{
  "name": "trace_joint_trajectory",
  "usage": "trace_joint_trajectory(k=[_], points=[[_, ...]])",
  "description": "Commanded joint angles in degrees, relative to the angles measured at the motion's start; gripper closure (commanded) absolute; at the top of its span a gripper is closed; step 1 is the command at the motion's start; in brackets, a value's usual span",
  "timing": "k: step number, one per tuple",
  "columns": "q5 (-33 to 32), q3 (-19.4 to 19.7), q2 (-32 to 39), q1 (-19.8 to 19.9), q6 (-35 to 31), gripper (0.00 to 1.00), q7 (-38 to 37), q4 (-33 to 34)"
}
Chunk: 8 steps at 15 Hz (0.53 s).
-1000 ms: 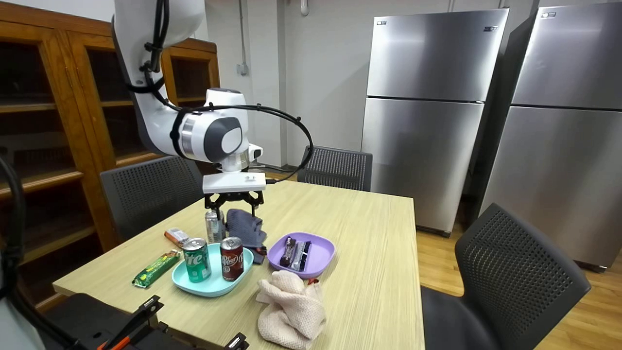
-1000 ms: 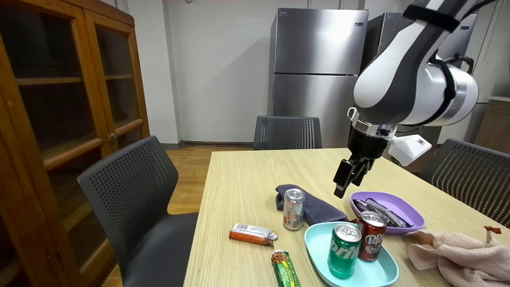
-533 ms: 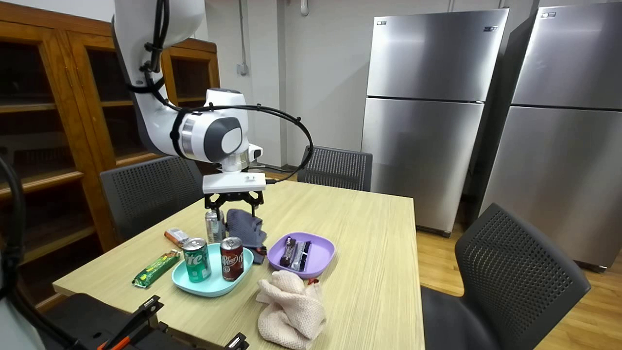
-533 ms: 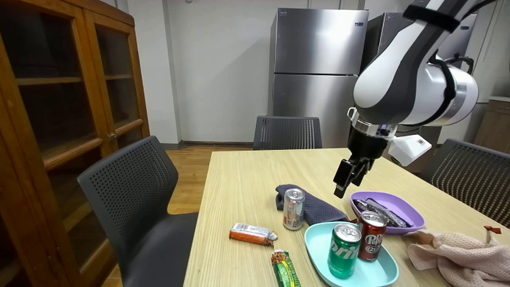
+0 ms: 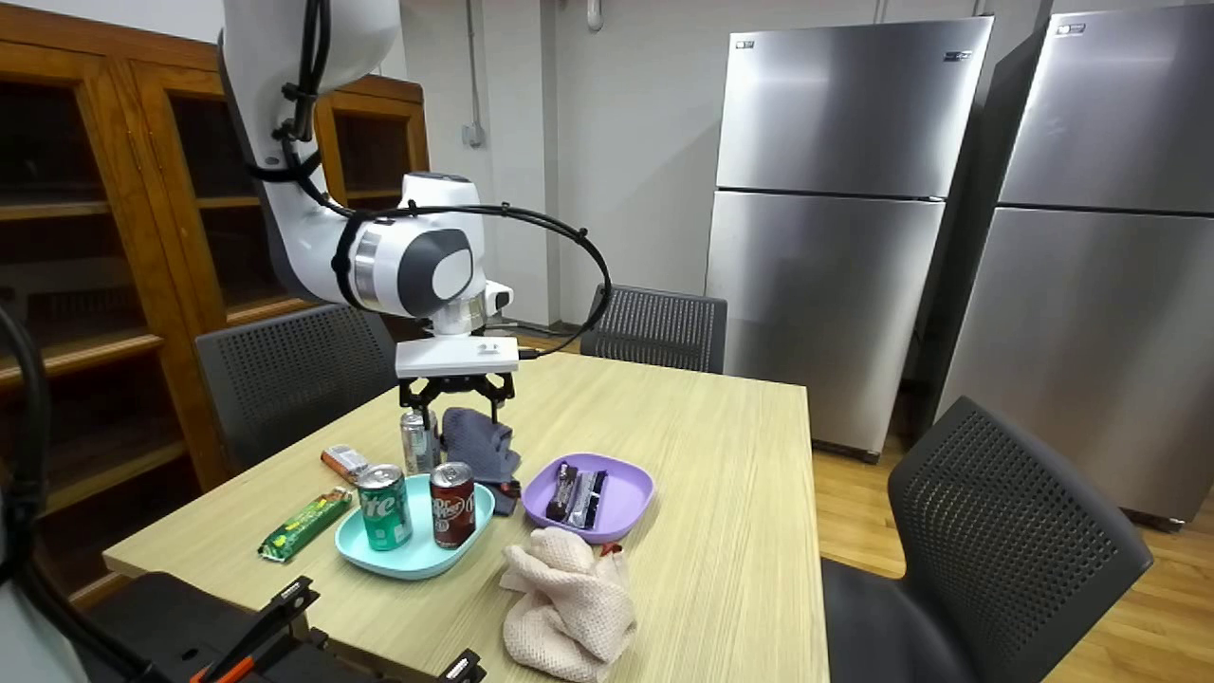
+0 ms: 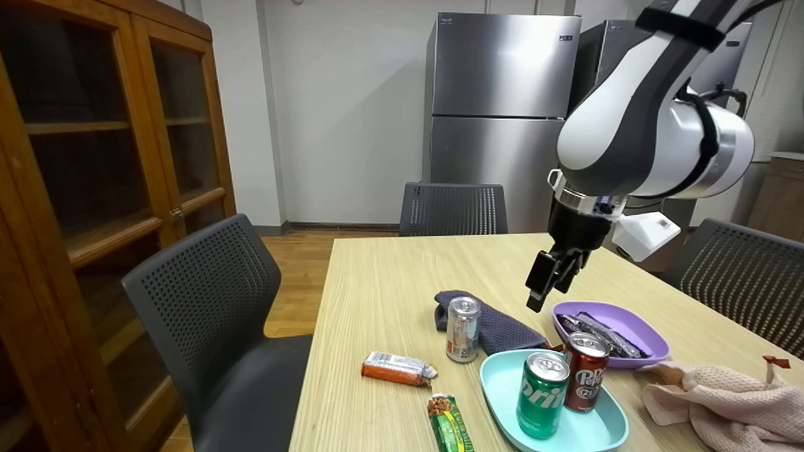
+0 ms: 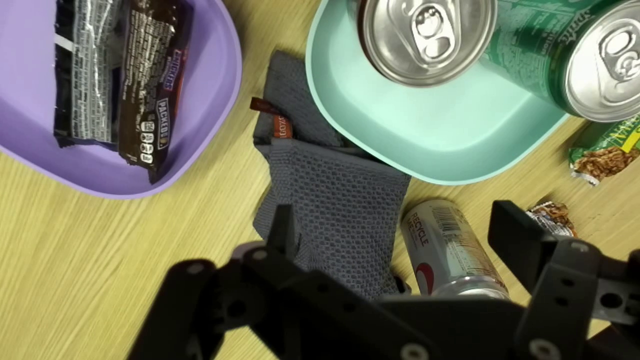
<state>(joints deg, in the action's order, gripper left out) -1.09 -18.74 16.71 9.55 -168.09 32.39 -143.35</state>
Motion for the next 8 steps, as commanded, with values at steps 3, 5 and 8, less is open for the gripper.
trace_joint_trajectory(k=[3, 5, 8], points=[[0.2, 0.5, 0.1, -0.7, -0.1, 0.0, 0.0, 0.1], [-0.4, 0.1, 0.3, -0.9, -0.2, 0.0, 0.7, 0.4], [-0.7, -0.8, 1.2, -2.1, 0.6, 0.0, 1.1, 2.4]])
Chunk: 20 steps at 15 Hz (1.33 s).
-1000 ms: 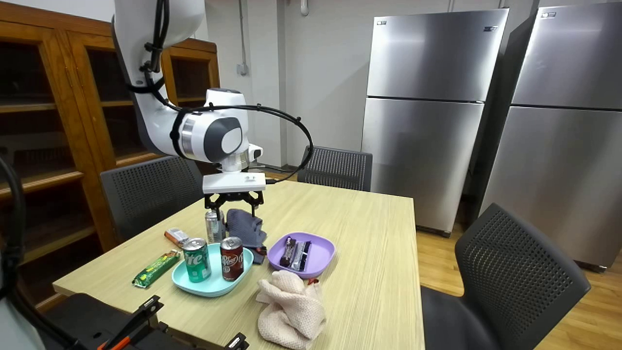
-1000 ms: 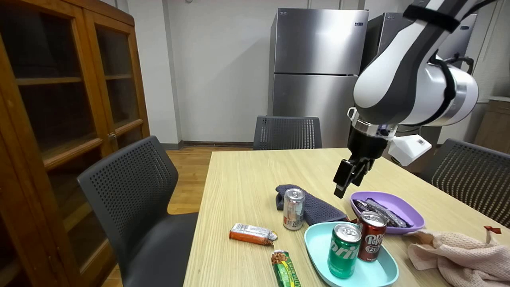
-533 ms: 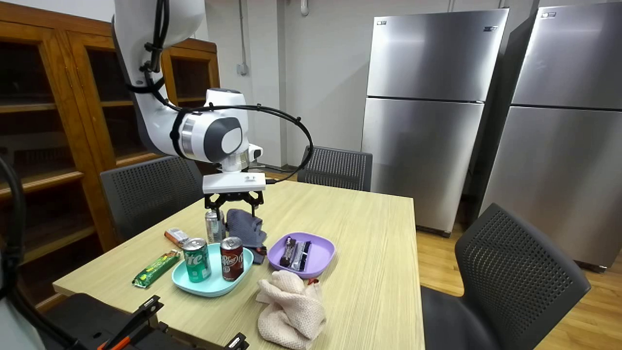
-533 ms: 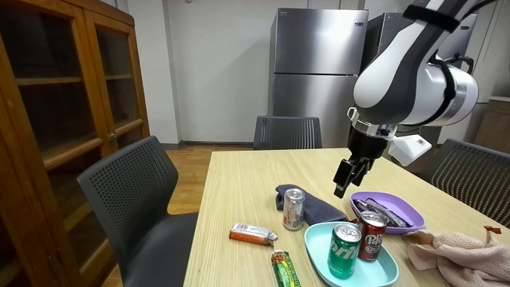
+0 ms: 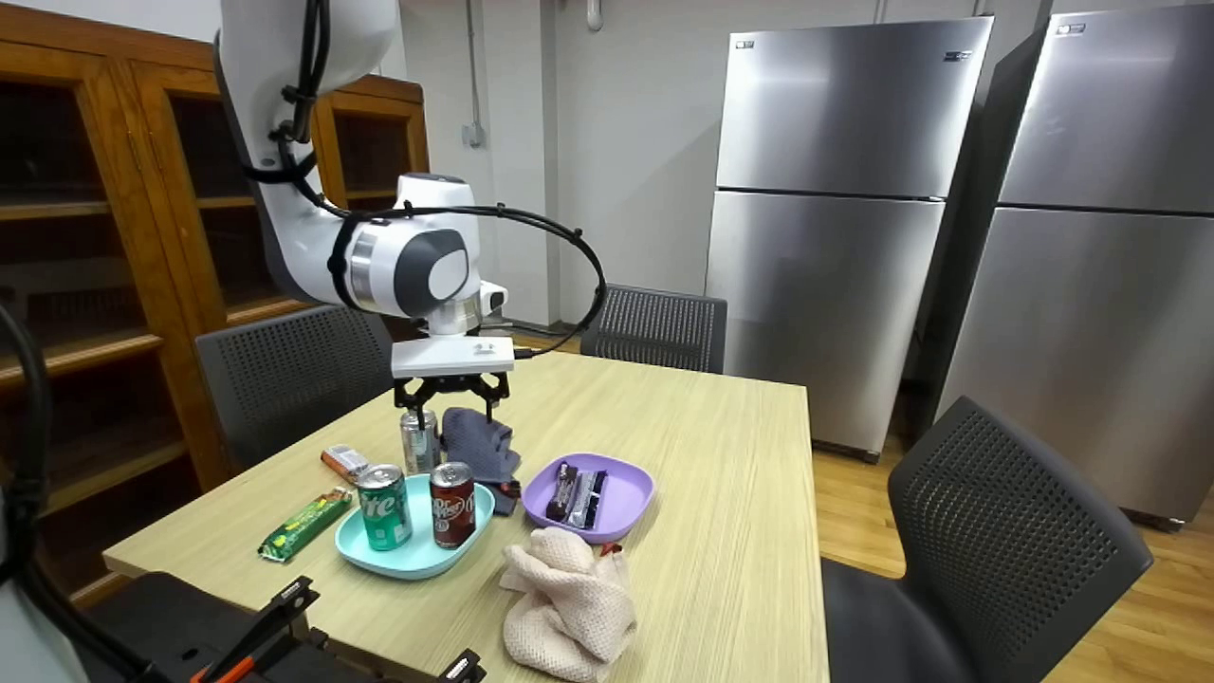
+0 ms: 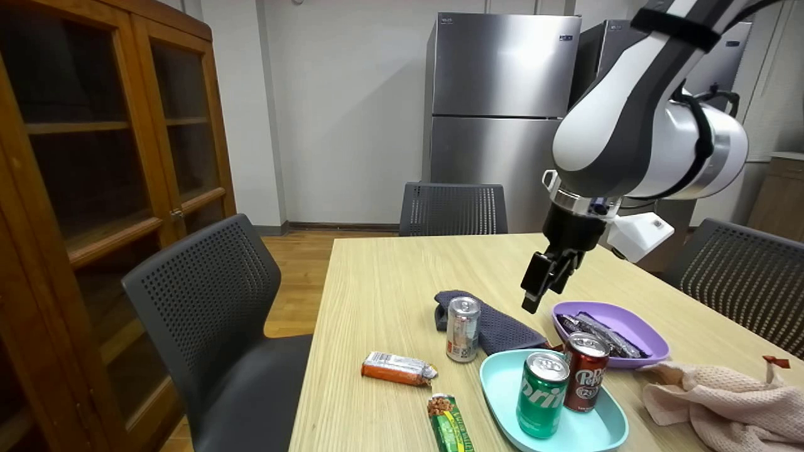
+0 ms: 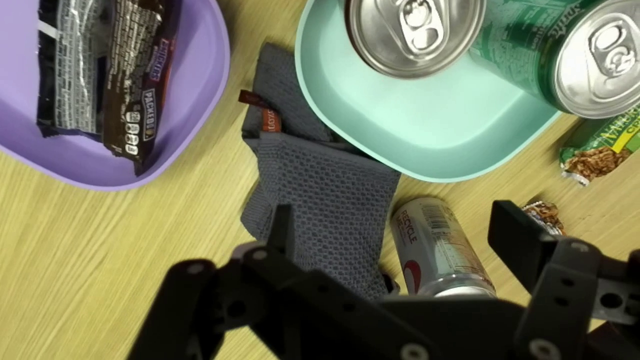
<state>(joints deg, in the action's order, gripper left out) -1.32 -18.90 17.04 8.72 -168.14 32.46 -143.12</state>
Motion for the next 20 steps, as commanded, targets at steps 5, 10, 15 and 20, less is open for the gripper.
trace_joint_trajectory(k=[5, 10, 15, 20], points=[[-2.5, -1.0, 3.7, -4.4, 0.3, 0.0, 1.4, 7.0], [-5.9, -0.2, 7.5, -7.9, -0.5, 0.0, 0.0, 11.7], [-9.3, 1.5, 10.9, -11.2, -0.1, 0.0, -1.3, 15.5], [-13.1, 5.6, 14.2, -15.5, 1.6, 0.0, -3.4, 18.8]])
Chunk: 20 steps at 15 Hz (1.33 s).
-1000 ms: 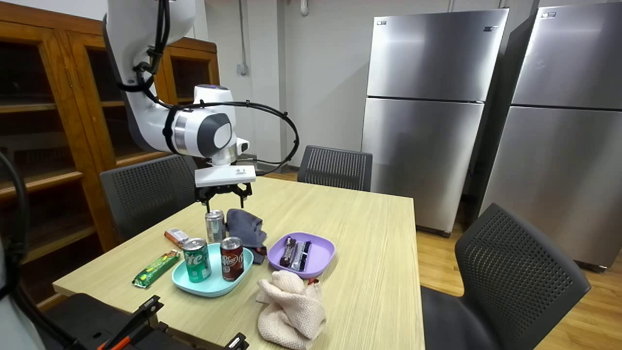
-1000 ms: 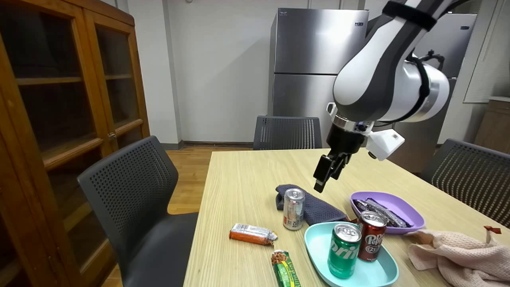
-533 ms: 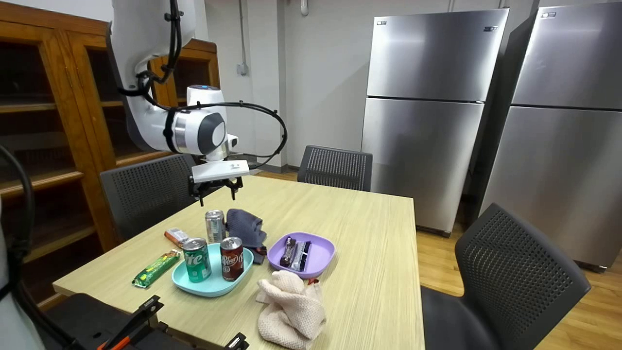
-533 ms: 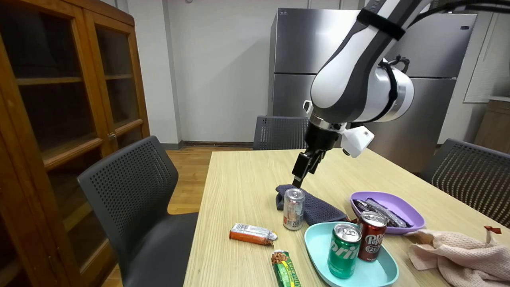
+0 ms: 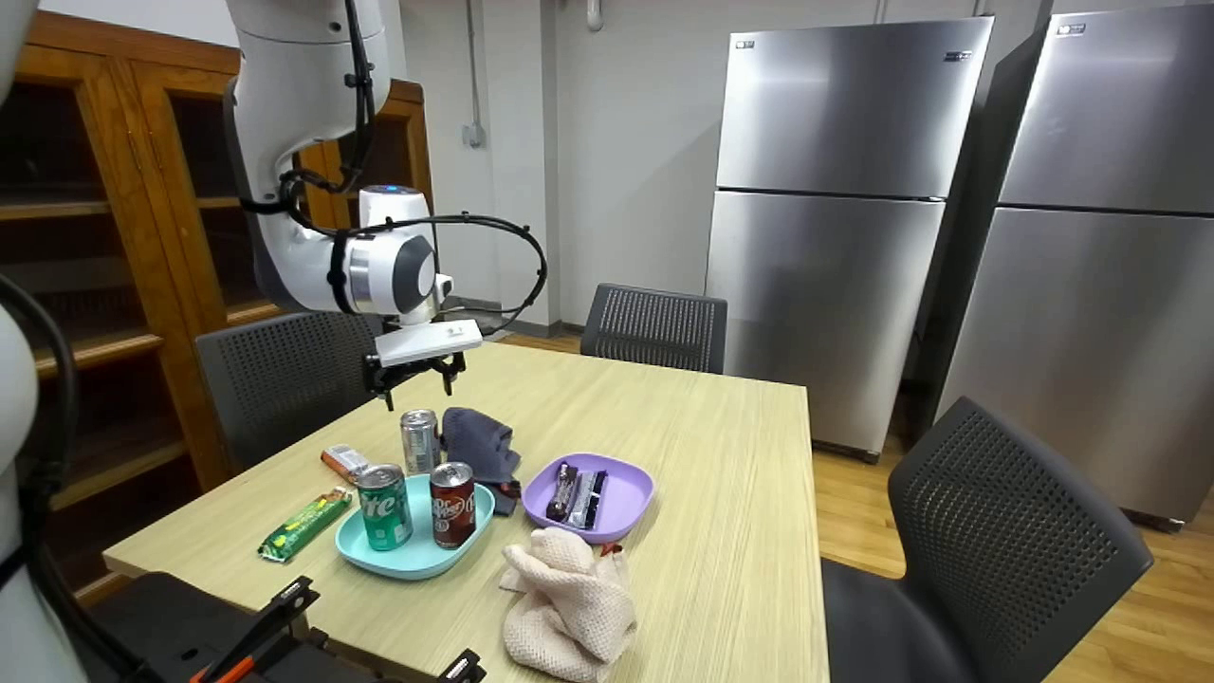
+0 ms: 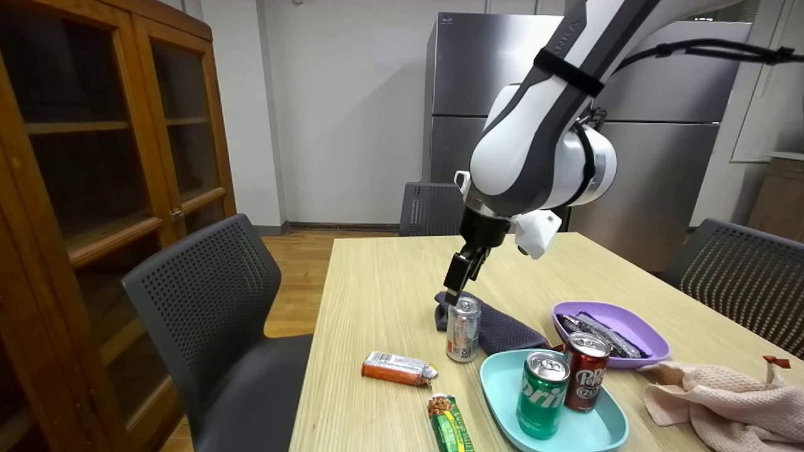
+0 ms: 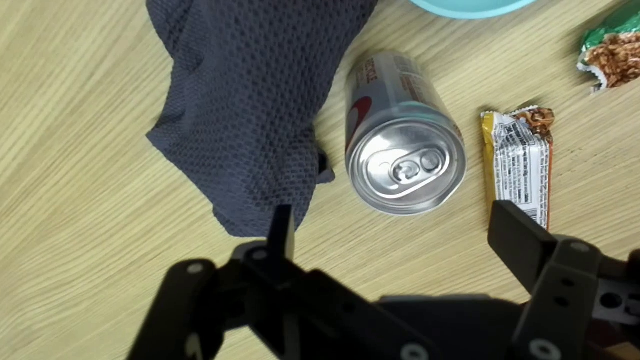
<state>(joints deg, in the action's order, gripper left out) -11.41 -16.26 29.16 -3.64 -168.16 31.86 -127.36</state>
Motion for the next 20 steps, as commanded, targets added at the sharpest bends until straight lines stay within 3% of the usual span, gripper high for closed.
trace_joint_trajectory(k=[1, 10, 20], points=[[-3.7, 3.8, 2.6, -4.0, 1.6, 0.0, -3.1, 3.5], [-7.0, 5.4, 7.6, -6.2, 3.8, 0.0, -3.0, 6.6], [-10.7, 8.4, 6.5, -8.6, 3.5, 0.0, -4.6, 5.8]])
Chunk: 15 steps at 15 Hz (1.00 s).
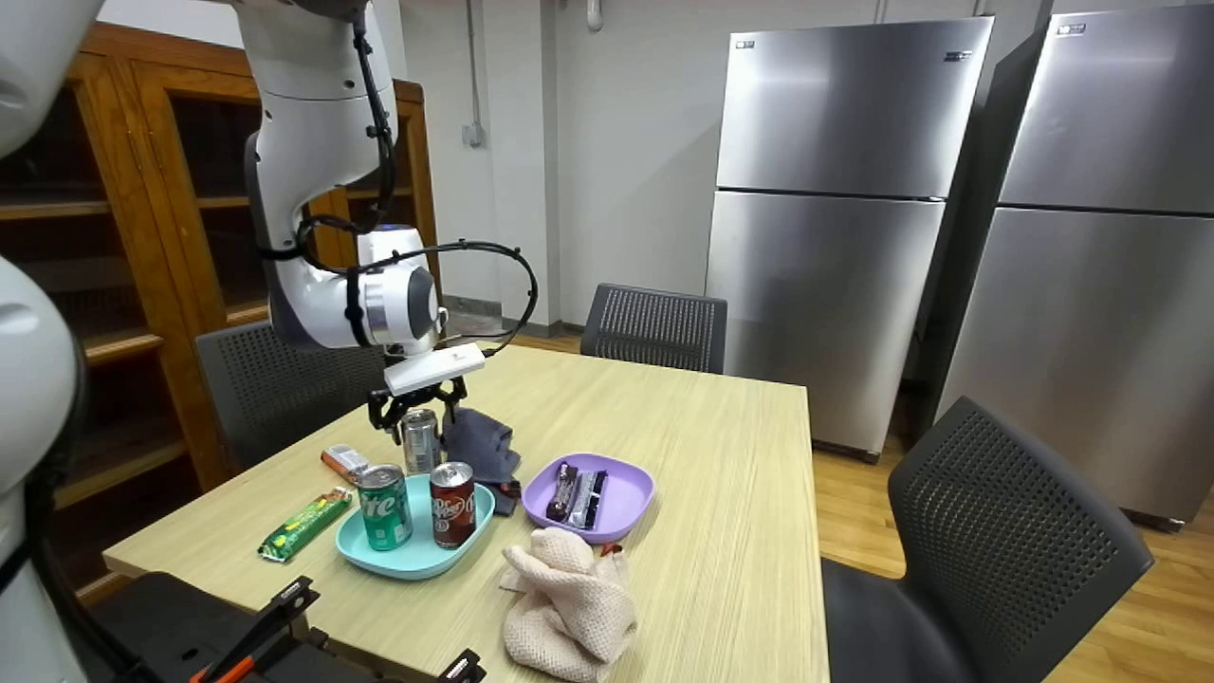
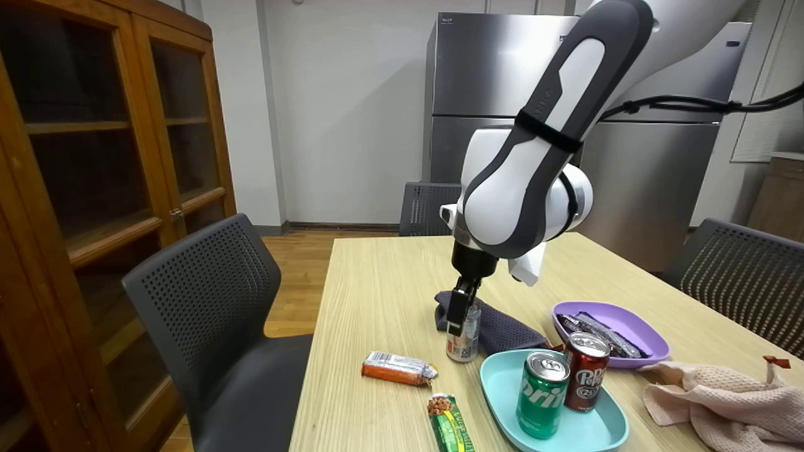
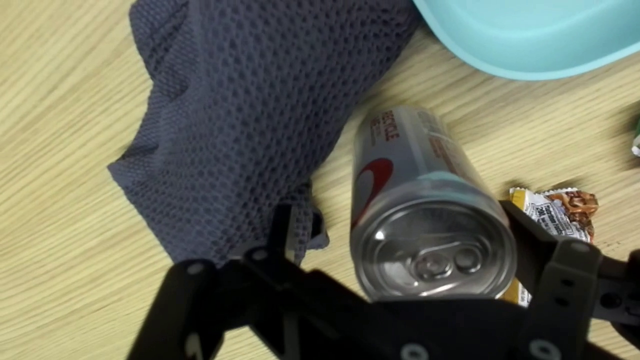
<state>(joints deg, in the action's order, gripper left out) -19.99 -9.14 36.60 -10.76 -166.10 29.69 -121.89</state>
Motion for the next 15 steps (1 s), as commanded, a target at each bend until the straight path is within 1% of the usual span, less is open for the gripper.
trace_joint_trajectory(k=[1, 2, 8, 9, 15], points=[[-2.3, 1.3, -1.0, -1.6, 1.6, 0.0, -2.6, 0.3], [-1.5, -0.5, 0.1, 0.7, 0.3, 0.0, -0.8, 0.1], [-1.6, -0.2, 0.1, 0.3, 0.3, 0.0, -1.0, 0.1], [-2.0, 0.4, -0.1, -0.1, 0.3, 0.0, -1.3, 0.0], [-2.3, 0.1, -0.6, 0.0, 0.8, 0.0, -0.8, -0.7]])
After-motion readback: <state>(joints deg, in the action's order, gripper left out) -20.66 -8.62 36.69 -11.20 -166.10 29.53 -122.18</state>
